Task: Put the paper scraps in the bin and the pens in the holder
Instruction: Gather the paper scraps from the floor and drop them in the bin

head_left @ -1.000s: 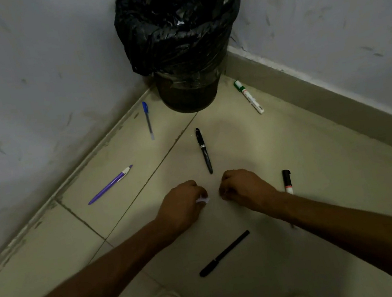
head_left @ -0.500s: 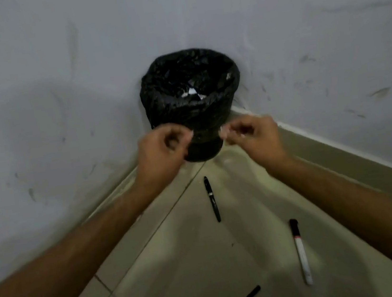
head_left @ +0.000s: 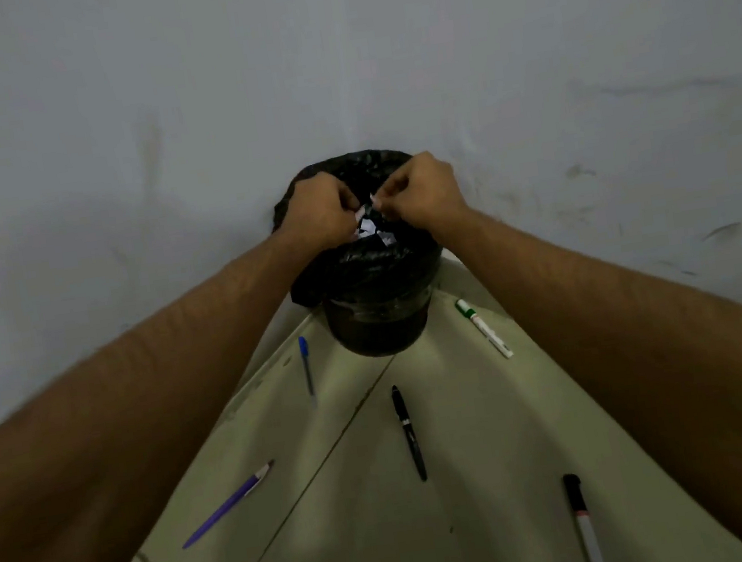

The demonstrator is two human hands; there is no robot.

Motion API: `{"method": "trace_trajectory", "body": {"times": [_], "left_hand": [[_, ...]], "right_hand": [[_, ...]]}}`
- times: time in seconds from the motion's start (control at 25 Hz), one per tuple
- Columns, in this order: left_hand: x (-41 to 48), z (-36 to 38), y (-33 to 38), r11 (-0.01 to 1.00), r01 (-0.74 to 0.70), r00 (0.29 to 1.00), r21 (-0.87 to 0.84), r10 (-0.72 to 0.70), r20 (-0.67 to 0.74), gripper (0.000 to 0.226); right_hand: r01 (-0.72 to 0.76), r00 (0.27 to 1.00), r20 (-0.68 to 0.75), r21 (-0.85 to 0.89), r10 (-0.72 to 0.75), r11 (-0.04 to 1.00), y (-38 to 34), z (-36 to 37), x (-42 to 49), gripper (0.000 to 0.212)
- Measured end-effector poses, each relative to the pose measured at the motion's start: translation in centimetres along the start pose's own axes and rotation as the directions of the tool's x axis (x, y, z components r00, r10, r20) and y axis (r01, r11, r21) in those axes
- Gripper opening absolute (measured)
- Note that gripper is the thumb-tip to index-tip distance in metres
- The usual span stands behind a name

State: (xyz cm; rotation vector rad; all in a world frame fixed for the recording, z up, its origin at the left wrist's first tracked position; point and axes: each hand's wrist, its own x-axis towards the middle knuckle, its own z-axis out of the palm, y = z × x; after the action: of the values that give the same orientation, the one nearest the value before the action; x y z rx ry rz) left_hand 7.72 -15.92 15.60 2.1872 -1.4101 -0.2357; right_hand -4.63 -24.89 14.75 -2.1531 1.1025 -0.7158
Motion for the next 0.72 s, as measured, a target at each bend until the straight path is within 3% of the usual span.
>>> {"method": "trace_trajectory", "body": {"times": [0.08, 0.2, 0.32, 0.4, 0.56, 0.72], "left_hand": [[0.5, -0.5, 0.0, 0.997, 0.031, 0.996, 0.073, -0.037, 0.083, 0.035], [0.6, -2.4, 1.2, 0.993, 0.117, 0.991, -0.031, -0.115, 0.066, 0.040], [-0.9, -6.1, 5.2, 0.958, 0.214, 0.976, -0.188, -0.201, 0.086, 0.040], [-2.1, -10.2, 9.2, 0.927, 0.247, 0.969, -0.283, -0.233, 0.084, 0.035], [-3.2, -23.5, 20.5, 0.812, 0.306, 0.949, -0.497, -0.302, 0.090, 0.027], [-5.4, -37.3, 33.4, 0.738, 0.277, 0.959, -0.615, -0.251, 0.131, 0.026]], "right_hand": [[0.022, 0.988, 0.155, -0.159, 0.002, 0.987, 0.2, 0.0, 0.8, 0.016], [-0.007, 0.987, 0.158, -0.152, 0.031, 0.988, -1.5, -2.2, 0.1, 0.021], [-0.145, 0.989, 0.027, -0.032, 0.146, 0.989, -4.9, -7.0, -1.6, 0.010], [-0.244, 0.970, 0.014, 0.076, 0.244, 0.967, -8.6, -11.5, -2.3, 0.024], [-0.405, 0.909, 0.019, 0.282, 0.417, 0.870, -20.2, -24.8, -3.4, 0.034], [-0.433, 0.860, -0.061, 0.437, 0.506, 0.788, -31.4, -39.4, -7.8, 0.034]]}}
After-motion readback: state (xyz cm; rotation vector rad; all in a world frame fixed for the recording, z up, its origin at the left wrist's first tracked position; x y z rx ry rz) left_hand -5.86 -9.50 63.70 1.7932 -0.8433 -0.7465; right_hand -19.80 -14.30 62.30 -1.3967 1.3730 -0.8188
